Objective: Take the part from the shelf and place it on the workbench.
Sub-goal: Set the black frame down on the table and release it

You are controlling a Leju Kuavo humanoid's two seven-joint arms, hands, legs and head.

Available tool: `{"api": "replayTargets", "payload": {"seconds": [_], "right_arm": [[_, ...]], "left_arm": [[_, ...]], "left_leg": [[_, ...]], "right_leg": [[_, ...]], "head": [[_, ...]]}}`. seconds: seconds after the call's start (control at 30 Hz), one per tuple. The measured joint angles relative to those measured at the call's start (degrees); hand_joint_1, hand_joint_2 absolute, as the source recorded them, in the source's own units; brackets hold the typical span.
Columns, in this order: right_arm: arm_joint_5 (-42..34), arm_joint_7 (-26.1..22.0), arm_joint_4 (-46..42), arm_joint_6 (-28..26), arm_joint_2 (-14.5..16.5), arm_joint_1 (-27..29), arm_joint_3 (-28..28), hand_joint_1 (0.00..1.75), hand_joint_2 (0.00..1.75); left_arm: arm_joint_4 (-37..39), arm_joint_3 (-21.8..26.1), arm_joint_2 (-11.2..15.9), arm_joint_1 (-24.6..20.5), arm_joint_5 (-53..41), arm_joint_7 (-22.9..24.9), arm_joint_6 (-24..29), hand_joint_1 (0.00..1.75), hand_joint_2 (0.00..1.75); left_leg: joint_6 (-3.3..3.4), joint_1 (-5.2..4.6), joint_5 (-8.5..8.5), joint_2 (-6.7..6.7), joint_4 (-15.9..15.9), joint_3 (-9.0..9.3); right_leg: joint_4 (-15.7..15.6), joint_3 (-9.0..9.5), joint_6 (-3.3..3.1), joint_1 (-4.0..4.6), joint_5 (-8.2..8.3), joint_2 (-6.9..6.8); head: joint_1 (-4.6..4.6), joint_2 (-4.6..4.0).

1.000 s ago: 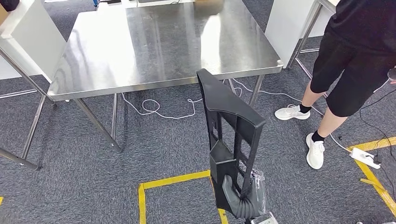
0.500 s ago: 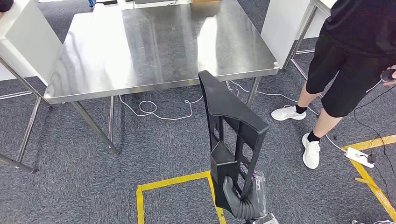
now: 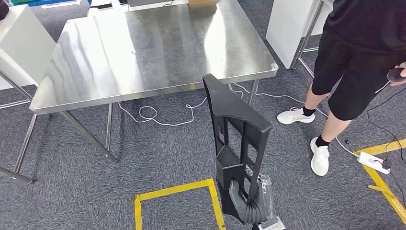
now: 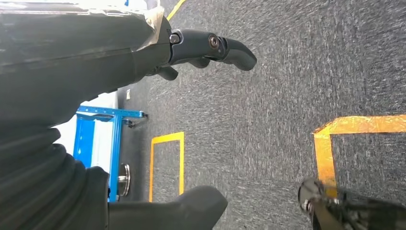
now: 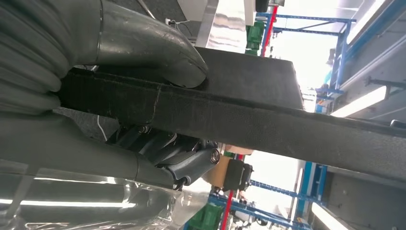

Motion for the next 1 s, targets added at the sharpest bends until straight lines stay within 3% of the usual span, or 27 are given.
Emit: {"api": "replayTargets", "payload": {"seconds": [0.03, 0.07, 0.13, 0.2, 0.23, 0.3, 0.37, 0.4, 0.5, 0.57, 0.6, 0.63, 0.67, 0.7, 0.73, 0.77, 0.8, 0.87, 0.93, 1.0], "right_arm": [[0.0, 0.0, 0.0, -0.1, 0.0, 0.1, 0.0, 1.75, 1.75], [0.0, 0.0, 0.0, -0.1, 0.0, 0.1, 0.0, 1.75, 1.75], [0.0, 0.0, 0.0, -0.2, 0.0, 0.2, 0.0, 1.75, 1.75], [0.0, 0.0, 0.0, -0.3, 0.0, 0.2, 0.0, 1.75, 1.75], [0.0, 0.0, 0.0, -0.4, 0.0, 0.2, 0.0, 1.75, 1.75], [0.0, -0.1, 0.0, -0.4, 0.0, 0.3, 0.0, 1.75, 1.75], [0.0, -0.1, 0.0, -0.4, 0.0, 0.3, 0.0, 1.75, 1.75], [0.0, -0.1, 0.0, -0.4, -0.1, 0.2, 0.0, 1.75, 1.75], [0.0, -0.1, 0.0, -0.4, -0.3, 0.2, 0.1, 1.75, 1.75], [0.0, -0.1, 0.0, -0.4, -0.5, 0.4, 0.1, 1.75, 1.75], [0.0, -0.1, 0.0, -0.4, -0.5, 0.4, 0.1, 1.75, 1.75], [0.0, -0.1, 0.1, -0.4, -0.6, 0.4, 0.1, 1.75, 1.75], [0.0, -0.1, 0.2, -0.4, -0.6, 0.4, 0.1, 1.75, 1.75], [0.0, -0.1, 0.3, -0.4, -0.6, 0.4, 0.1, 1.75, 1.75], [0.0, -0.1, 0.4, -0.4, -0.6, 0.4, 0.1, 1.75, 1.75], [0.0, -0.1, 0.4, -0.4, -0.6, 0.3, 0.1, 1.75, 1.75], [0.0, -0.1, 0.5, -0.3, -0.6, 0.2, 0.1, 1.75, 1.75], [0.0, -0.1, 0.4, -0.1, -0.4, 0.1, 0.1, 1.75, 1.75], [0.1, -0.1, 0.4, 0.2, -0.3, -0.3, 0.1, 1.75, 1.75], [0.2, -0.1, 0.5, 0.4, -0.2, -0.7, 0.1, 1.75, 1.75]], "left_arm": [[0.0, 0.0, 0.0, 0.1, 0.0, 0.0, 0.0, 0.00, 1.75], [0.0, 0.0, 0.0, 0.2, 0.0, 0.0, 0.0, 0.00, 1.75], [0.0, 0.0, 0.0, 0.2, 0.0, 0.0, 0.0, 0.00, 1.75], [0.0, 0.0, 0.3, 0.2, -0.1, 0.0, 0.0, 0.00, 1.75], [0.0, 0.0, 0.4, 0.1, -0.1, 0.0, 0.0, 0.00, 1.75], [0.0, 0.0, 0.5, 0.1, -0.2, 0.0, 0.0, 0.00, 1.75], [0.0, 0.0, 0.5, 0.1, -0.2, 0.0, 0.0, 0.00, 1.75], [0.0, 0.0, 0.4, 0.0, -0.2, 0.0, 0.0, 0.00, 1.75], [0.0, 0.0, 0.2, -0.1, -0.2, 0.0, -0.1, 0.00, 1.75], [0.0, 0.0, -0.1, 0.1, -0.2, 0.0, -0.1, 0.00, 1.75], [0.0, 0.0, -0.2, 0.2, -0.2, 0.0, -0.1, 0.00, 1.75], [0.0, 0.0, -0.3, 0.2, -0.2, 0.0, -0.1, 0.00, 1.75], [0.0, 0.0, -0.3, 0.3, -0.2, 0.0, 0.0, 0.00, 1.75], [0.1, 0.0, -0.3, 0.3, -0.1, -0.1, 0.1, 0.00, 1.75], [0.1, 0.0, -0.3, 0.3, 0.0, -0.3, 0.3, 0.00, 1.75], [0.2, 0.0, -0.2, 0.3, 0.1, -0.4, 0.6, 0.00, 1.75], [0.3, 0.0, -0.2, 0.2, 0.2, -0.5, 0.8, 0.00, 1.75], [0.3, 0.0, -0.3, 0.0, 0.3, -0.5, 0.9, 0.00, 1.75], [0.3, 0.0, -0.4, -0.1, 0.3, -0.5, 0.9, 0.00, 1.75], [0.3, 0.0, -0.4, -0.1, 0.2, -0.5, 0.8, 0.00, 1.75]], "left_leg": [[0.49, -0.29, 0.19, 0.02, 2.5, -2.24], [1.20, -0.69, 1.61, 0.01, 2.6, -3.35], [3.61, -2.04, 7.14, 0.03, -3.4, -2.31], [6.43, -3.51, 10.36, 0.73, -9.9, 0.12], [7.34, -4.08, 10.46, 1.00, -11.7, 1.02], [7.94, -4.58, 9.44, 0.94, -13.6, 2.60], [7.93, -4.32, 9.17, 0.51, -15.4, 4.80], [7.79, -4.06, 8.92, 0.34, -15.8, 5.79], [6.86, -3.68, 7.26, -0.26, -16.1, 7.78], [6.07, -3.34, 5.75, -0.68, -16.0, 9.60], [5.59, -3.06, 4.88, -0.91, -16.0, 10.74], [5.09, -2.76, 3.99, -1.09, -16.0, 11.92], [4.54, -2.60, 3.12, -1.25, -16.0, 12.86], [4.03, -2.52, 2.36, -1.35, -15.8, 13.59], [3.55, -2.56, 1.74, -1.37, -15.6, 13.86], [3.17, -2.63, 1.31, -1.32, -15.4, 13.92], [2.92, -2.61, 1.11, -1.25, -15.2, 13.93], [2.52, -2.48, 1.18, -0.98, -13.5, 13.18], [1.91, -2.31, 0.49, -0.65, -7.9, 9.93], [1.24, -2.13, -2.07, -0.42, -0.8, 4.75]], "right_leg": [[0.0, 0.46, -0.22, 0.40, -0.45, -0.11], [0.0, 1.04, -0.38, 0.83, -0.92, -0.17], [-0.3, 2.43, -0.74, 1.64, -1.95, -0.29], [-0.9, 3.61, -0.79, 2.21, -2.93, -0.51], [-1.4, 4.04, -0.62, 2.16, -3.29, -0.62], [-1.8, 5.49, 0.16, 1.89, -3.06, -0.94], [0.2, 5.63, 0.97, 1.87, -2.46, -1.07], [2.6, 4.31, 1.21, 1.84, -2.39, -0.94], [12.3, -2.92, 1.09, 1.38, -5.34, -0.61], [13.4, -6.05, 1.52, 0.85, -7.52, -0.59], [11.4, -6.45, 2.22, 0.52, -7.12, -0.59], [8.1, -6.29, 3.15, 0.16, -5.28, -0.62], [5.1, -5.88, 4.40, -0.13, -1.91, -0.69], [2.8, -5.52, 4.93, -0.21, 0.78, -0.78], [1.6, -5.25, 4.67, -0.15, 2.99, -0.70], [1.5, -5.14, 3.96, -0.02, 4.07, -0.62], [1.5, -5.04, 2.81, 0.09, 3.66, -0.46], [1.3, -4.44, 1.83, -0.21, 3.49, -0.22], [0.8, -3.41, 1.05, -0.45, 2.95, -0.24], [0.6, -2.53, 0.23, -0.34, 2.22, -0.42]], "head": [[-0.01, 0.00], [-0.01, 0.00], [-0.02, 0.00], [0.57, 0.00], [0.77, 0.00], [0.85, 0.00], [0.71, -0.01], [0.72, -0.01], [0.91, 0.00], [0.93, 0.00], [0.93, 0.00], [0.95, 0.00], [1.07, 0.00], [1.22, -0.02], [1.25, -0.02], [1.20, -0.03], [1.05, -0.03], [0.75, -0.01], [0.65, 0.00], [0.58, 0.00]]}}
